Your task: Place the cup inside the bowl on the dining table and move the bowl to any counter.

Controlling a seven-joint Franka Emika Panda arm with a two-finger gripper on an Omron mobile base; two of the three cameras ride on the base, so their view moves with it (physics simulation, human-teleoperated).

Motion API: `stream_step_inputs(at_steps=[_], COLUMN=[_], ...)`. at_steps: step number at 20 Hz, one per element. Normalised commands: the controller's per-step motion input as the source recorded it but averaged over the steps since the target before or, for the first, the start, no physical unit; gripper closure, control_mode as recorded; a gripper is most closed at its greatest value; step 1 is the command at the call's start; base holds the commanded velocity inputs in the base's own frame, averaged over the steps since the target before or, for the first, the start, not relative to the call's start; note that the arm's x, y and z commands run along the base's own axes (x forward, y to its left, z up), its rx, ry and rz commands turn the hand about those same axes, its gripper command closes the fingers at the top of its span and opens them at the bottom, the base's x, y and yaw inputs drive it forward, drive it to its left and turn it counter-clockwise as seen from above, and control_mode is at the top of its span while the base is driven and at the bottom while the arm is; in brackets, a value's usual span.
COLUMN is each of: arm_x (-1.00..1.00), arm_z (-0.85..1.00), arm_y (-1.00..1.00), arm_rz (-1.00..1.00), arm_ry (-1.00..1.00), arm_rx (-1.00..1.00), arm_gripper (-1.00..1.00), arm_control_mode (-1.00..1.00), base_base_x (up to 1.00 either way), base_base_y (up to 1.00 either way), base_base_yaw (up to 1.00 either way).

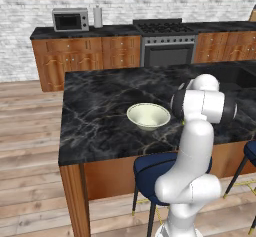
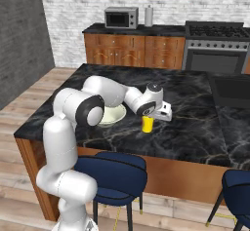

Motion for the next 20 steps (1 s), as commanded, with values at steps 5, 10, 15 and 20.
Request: stream_step_inputs(at_steps=[5,10,15,20], arm_x=[0.01,0.01,-0.34,-0.53], arm_z=[0.36,0.60,0.52,0.28], arm_y=[0.17,0.04,0.01,0.22], arm_rz=[0.00,-0.04,-0.06,-0.07], arm_ry=[0.00,0.01,0.08,0.04], arm_rx=[0.00,0.00,0.00,0.00], arm_gripper=[1.00,1.00,1.00,1.00], arm_control_mode=[-1.00,-1.00,-1.00,-1.00], base_base_x=[0.00,0.00,0.00,0.00], base_base_y=[0.00,0.00,0.00,0.00], base_base_yaw=[0.00,0.00,0.00,0.00])
